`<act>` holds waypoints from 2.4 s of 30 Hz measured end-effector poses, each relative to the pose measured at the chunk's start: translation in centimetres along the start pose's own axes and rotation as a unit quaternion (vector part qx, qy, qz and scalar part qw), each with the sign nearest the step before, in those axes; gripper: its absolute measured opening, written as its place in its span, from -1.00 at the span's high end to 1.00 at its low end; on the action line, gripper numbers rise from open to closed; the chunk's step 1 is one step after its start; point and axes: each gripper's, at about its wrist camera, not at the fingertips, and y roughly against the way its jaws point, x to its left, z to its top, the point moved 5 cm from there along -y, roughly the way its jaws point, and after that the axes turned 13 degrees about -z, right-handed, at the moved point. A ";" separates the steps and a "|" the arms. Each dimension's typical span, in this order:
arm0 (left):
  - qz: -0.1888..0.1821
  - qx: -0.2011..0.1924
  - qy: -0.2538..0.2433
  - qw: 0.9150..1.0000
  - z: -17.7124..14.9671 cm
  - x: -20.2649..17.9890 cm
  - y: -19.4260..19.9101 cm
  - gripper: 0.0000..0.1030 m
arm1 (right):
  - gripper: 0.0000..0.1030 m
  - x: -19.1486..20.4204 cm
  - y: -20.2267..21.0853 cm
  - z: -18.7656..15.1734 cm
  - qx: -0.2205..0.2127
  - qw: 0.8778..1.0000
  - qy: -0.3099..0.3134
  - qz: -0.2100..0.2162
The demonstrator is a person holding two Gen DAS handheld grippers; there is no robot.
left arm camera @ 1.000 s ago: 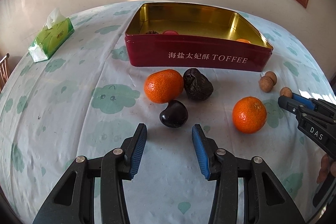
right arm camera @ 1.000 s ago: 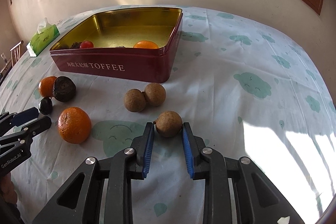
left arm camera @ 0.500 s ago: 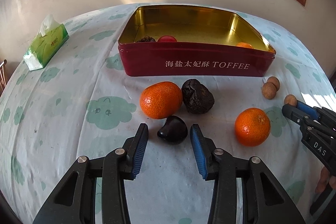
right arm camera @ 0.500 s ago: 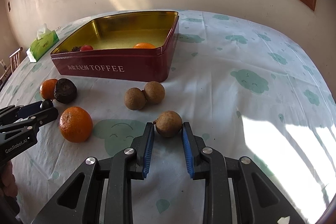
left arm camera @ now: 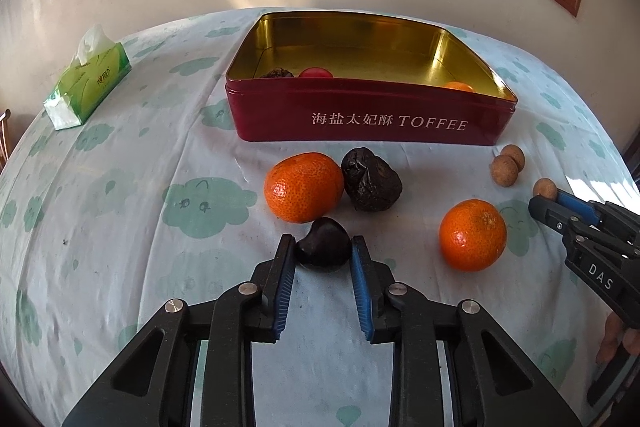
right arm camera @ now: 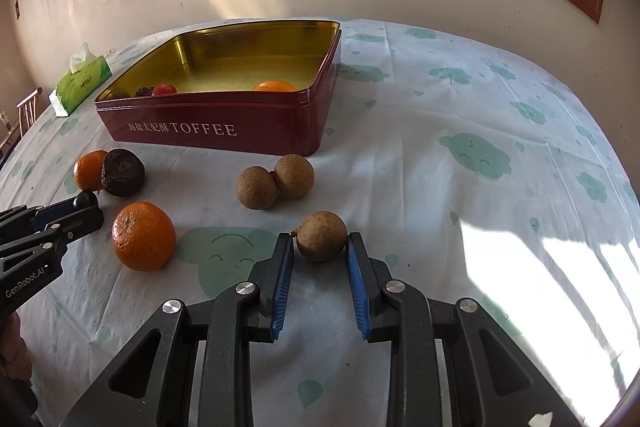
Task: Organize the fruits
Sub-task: 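Close the left tool on the dark plum while the right tool holds the longan, then carry the longan and plum over the tin and open both tools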
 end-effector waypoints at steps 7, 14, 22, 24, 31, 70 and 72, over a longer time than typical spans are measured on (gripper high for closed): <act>0.000 -0.001 0.005 1.000 -0.7 0.0 0.8 0.45 | 0.50 0.0 0.0 0.0 0.000 1.000 0.001 -0.001; 0.006 -0.006 0.008 1.000 -1.2 0.4 1.8 0.45 | 0.50 0.1 -0.1 0.0 0.000 1.000 0.000 -0.001; 0.017 -0.015 0.011 1.000 -1.1 1.4 3.0 0.45 | 0.51 0.1 0.0 0.0 -0.001 1.000 -0.001 0.000; 0.016 -0.017 0.014 1.000 -1.0 1.8 3.2 0.45 | 0.52 0.0 0.0 0.0 -0.002 1.000 -0.001 -0.002; 0.008 -0.026 0.024 0.999 -0.6 2.6 3.7 0.45 | 0.52 -0.4 0.4 0.0 0.003 1.000 -0.018 0.004; -0.006 -0.028 -0.034 0.999 12.5 3.3 -1.7 0.45 | 0.52 5.2 -1.5 11.1 -0.026 0.997 0.039 0.057; -0.007 -0.023 -0.032 0.999 12.5 3.3 -2.2 0.45 | 0.52 5.4 -1.9 11.1 -0.022 0.997 0.041 0.055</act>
